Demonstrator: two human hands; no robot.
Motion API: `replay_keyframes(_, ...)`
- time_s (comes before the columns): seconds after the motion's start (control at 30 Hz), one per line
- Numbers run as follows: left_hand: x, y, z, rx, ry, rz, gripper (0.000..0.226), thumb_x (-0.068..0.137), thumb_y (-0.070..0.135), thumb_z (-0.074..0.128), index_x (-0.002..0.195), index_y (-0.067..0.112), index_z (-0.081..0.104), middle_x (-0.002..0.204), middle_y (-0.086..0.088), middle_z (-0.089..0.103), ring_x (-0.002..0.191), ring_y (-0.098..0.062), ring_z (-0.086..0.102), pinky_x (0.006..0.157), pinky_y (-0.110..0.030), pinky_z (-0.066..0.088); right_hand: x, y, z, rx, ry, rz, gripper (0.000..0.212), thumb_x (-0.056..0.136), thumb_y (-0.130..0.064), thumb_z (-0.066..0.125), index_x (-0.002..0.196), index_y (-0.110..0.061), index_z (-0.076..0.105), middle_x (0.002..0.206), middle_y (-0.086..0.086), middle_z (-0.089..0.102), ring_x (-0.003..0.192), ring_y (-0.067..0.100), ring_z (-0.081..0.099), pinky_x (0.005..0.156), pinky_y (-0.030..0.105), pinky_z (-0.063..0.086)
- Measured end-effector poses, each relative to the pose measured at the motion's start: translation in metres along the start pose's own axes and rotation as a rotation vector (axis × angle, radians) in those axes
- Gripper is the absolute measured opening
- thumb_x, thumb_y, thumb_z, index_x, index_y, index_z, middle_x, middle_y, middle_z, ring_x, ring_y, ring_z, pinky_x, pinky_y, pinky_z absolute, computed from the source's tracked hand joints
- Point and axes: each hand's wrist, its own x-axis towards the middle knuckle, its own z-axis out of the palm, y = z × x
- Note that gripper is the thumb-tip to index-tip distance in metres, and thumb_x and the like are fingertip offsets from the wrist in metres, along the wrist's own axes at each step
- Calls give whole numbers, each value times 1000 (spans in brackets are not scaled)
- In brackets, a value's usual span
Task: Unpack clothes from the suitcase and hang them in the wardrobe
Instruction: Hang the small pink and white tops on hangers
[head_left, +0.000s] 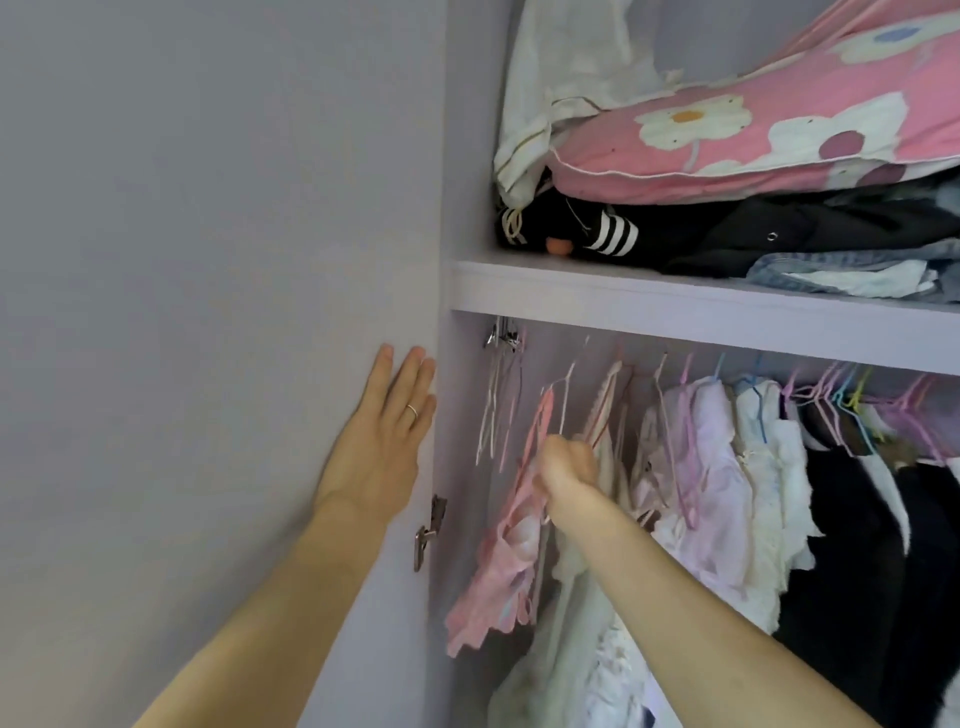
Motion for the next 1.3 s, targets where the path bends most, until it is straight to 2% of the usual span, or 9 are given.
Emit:
replay_keyframes(0.23, 6, 8, 18, 60, 95, -41, 68, 104, 46, 9, 155, 5, -12, 157, -31, -22, 143, -54, -22, 94, -77, -26, 47, -37, 26, -221, 162, -115, 43, 97, -15, 42, 136, 3, 48, 146, 26, 35, 120, 37, 53, 97, 35, 48)
replay_keyframes(0.4, 6, 10, 24, 83, 135, -40, 68, 104, 46, 10, 156, 7, -8, 159, -29, -19, 144, -53, -19, 96, -77, -24, 74, -45, 31, -319, 178, -146, 37, 101, -21, 44, 128, 2, 56, 127, 19, 60, 123, 33, 54, 103, 33, 42)
replay_keyframes(0.47, 5, 10, 25, 91, 147, -35, 68, 103, 46, 10, 156, 7, -7, 160, -29, -18, 145, -53, -18, 98, -78, -22, 79, -38, 32, -360, 124, -128, 38, 100, -25, 45, 126, 0, 59, 104, 16, 66, 115, 32, 61, 96, 30, 46)
replay_keyframes(0.6, 4, 14, 30, 104, 160, -47, 69, 103, 47, 11, 156, 6, -5, 160, -29, -15, 145, -53, -17, 99, -78, -20, 85, -23, 29, -430, 133, -130, 40, 100, -15, 43, 136, 0, 51, 138, 15, 53, 132, 33, 45, 73, 21, 40)
replay_keyframes(0.67, 4, 15, 30, 107, 162, -46, 70, 103, 47, 12, 156, 6, -5, 160, -29, -15, 145, -54, -17, 98, -78, -21, 110, -13, 22, -449, 131, -108, 40, 89, -13, 50, 127, 0, 59, 129, 14, 61, 120, 35, 57, 96, 37, 50)
replay_keyframes(0.8, 5, 16, 30, 105, 164, -46, 71, 103, 47, 15, 157, 5, -3, 160, -30, -13, 144, -54, -16, 99, -79, -19, 183, 9, 0, -292, 158, -88, 38, 78, -9, 56, 114, 1, 61, 109, 23, 67, 97, 40, 67, 87, 55, 56)
replay_keyframes(0.97, 6, 15, 34, 75, 155, -43, 69, 102, 46, 13, 157, 6, -3, 161, -29, -12, 145, -53, -16, 101, -78, -18, 104, -4, 6, -311, 26, -136, 17, 92, -2, 49, 105, 1, 59, 104, 20, 57, 86, 31, 60, 78, 36, 48)
replay_keyframes(1.07, 7, 18, 31, 79, 143, -43, 69, 103, 45, 13, 157, 6, -4, 160, -29, -14, 145, -53, -17, 102, -78, -18, 94, -7, 3, -442, 50, -165, 31, 96, -7, 47, 122, 9, 57, 119, 22, 60, 109, 35, 62, 83, 35, 47)
replay_keyframes(1.3, -9, 22, 33, -42, -28, -37, 72, 102, 45, 16, 157, 5, -8, 155, -33, -26, 141, -55, -26, 102, -75, -24, 50, 11, -14, -475, -145, -166, 39, 84, -22, 54, 119, -6, 61, 111, 12, 65, 99, 28, 63, 83, 32, 52)
